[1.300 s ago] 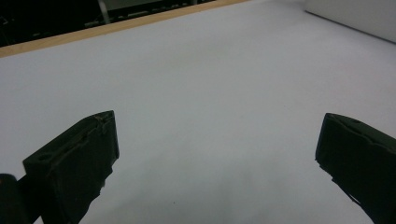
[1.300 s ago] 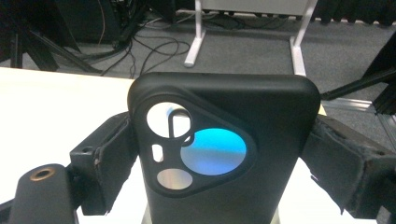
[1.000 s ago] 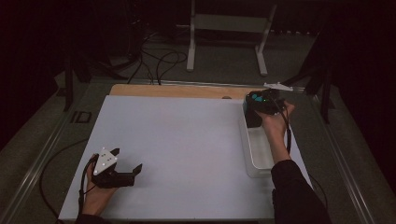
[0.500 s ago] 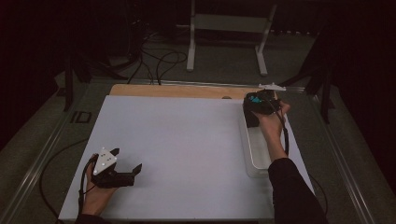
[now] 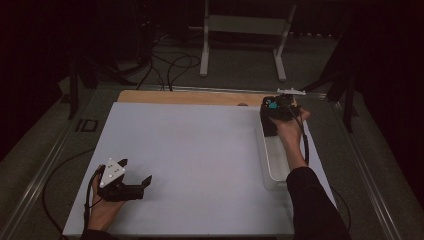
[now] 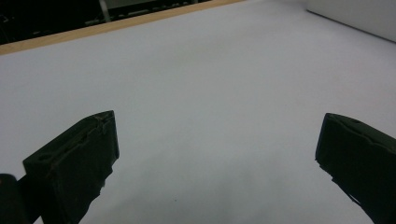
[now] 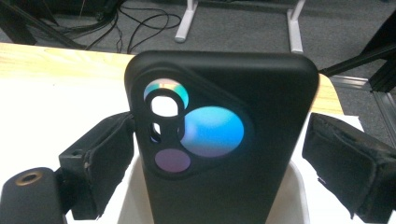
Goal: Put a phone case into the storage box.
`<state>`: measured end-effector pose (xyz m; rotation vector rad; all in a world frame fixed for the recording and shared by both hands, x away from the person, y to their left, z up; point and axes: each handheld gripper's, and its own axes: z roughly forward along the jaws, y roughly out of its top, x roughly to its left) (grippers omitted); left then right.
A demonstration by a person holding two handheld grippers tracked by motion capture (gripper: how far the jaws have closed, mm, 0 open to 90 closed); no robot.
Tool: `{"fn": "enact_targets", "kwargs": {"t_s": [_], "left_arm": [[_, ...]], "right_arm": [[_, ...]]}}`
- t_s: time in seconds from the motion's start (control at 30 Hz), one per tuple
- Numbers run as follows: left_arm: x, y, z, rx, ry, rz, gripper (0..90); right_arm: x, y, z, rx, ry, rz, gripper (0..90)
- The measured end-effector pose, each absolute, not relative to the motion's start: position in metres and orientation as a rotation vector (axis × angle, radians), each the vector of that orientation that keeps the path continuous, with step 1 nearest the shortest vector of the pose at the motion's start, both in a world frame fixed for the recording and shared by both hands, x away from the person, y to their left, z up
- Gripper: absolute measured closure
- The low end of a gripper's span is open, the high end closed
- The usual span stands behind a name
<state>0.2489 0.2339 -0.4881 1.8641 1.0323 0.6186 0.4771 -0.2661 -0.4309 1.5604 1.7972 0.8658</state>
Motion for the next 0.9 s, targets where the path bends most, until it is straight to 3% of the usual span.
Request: {"fn": "enact_targets", "kwargs": {"t_s": [0.9], "left_arm": [[0.249,0.234,-0.488,1.861,1.034,0.616,0.0]], "right_arm": [[0.447,-0.270,-0.404,1.463,1.822,1.032,8.8]]}}
